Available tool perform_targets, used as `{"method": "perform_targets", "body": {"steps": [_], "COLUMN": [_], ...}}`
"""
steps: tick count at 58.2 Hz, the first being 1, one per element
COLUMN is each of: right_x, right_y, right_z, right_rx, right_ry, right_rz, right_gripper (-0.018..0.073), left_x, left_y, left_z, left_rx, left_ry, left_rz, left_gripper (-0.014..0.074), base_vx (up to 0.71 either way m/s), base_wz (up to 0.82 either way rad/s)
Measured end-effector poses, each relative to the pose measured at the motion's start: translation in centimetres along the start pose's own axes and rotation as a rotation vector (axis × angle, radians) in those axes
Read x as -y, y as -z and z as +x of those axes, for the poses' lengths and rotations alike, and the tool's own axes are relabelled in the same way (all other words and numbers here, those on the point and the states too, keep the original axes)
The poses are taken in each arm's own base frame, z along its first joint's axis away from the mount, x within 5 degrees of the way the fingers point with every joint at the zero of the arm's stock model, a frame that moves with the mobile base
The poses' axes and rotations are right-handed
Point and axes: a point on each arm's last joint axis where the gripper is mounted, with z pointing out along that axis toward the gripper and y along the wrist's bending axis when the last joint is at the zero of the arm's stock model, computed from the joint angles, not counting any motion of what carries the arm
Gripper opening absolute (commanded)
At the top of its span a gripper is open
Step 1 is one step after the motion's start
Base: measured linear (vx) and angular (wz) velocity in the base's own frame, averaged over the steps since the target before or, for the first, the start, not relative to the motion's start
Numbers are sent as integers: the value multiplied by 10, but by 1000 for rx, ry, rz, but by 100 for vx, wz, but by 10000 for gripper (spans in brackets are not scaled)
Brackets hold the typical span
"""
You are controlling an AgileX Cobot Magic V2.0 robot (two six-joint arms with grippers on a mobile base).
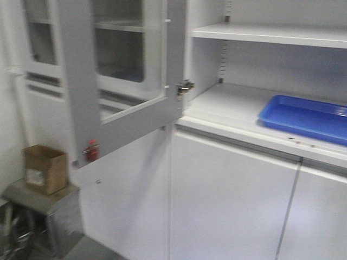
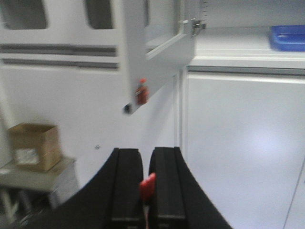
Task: Sort red and green spoons into left cabinet
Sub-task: 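Drive the base toward the open white cabinet, then position the base in front of the blue tray on the shelf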
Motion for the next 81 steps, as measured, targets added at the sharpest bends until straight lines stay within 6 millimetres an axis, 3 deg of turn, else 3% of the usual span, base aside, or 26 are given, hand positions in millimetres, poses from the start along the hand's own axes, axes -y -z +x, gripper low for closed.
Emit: {"method": "perform_targets", "body": {"steps": [81], "right_x": [0], "right_y": [0], "right_z": [0], "right_rx": [0], "right_ry": [0], "right_rz": [0], "right_gripper": [-3], "left_x": [0], "left_y": [0], "left_z": [0], "left_rx": [0], "left_ry": [0], "left_rz": [0], "left_gripper": [-4], "base_vx": [31], "base_wz": [-33]}}
